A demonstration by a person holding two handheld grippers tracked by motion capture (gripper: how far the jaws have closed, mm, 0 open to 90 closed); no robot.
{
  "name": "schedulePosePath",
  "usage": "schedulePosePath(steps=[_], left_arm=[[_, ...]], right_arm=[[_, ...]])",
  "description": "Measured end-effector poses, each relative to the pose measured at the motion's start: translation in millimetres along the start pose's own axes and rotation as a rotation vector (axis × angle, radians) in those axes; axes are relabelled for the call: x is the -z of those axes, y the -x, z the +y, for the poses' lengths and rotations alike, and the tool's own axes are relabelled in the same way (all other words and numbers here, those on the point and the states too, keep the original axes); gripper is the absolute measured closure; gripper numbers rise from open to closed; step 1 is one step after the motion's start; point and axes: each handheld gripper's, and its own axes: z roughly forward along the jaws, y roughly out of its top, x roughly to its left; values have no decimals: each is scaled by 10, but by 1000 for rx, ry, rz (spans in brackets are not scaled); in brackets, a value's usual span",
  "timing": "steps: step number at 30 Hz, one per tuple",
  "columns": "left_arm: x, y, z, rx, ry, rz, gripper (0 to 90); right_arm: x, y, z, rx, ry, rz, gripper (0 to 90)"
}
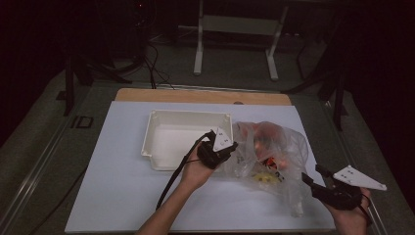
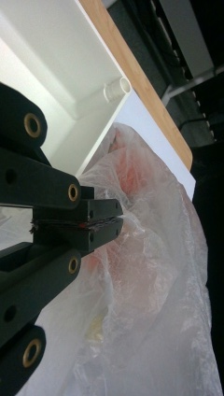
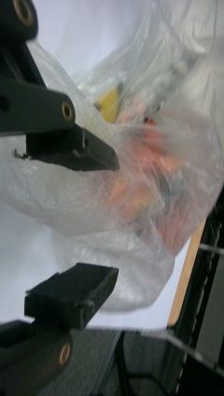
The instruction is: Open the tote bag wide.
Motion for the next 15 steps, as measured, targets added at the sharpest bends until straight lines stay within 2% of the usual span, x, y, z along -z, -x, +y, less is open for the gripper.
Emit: schedulePosePath(steps=[7, 9, 12, 15], left_arm=[[2, -2, 1, 2, 3, 8, 896], [6, -11, 3, 9, 7, 11, 896], [14, -32, 3, 20, 10, 16, 896], [23, -60, 2, 29, 11, 20, 896]], right_arm=[[-136, -133, 132, 21, 4, 40, 268], [-212, -151, 139, 33, -35, 36, 215], [-355, -145, 101, 49, -109, 40, 204], [-461, -132, 56, 71, -148, -13, 214]])
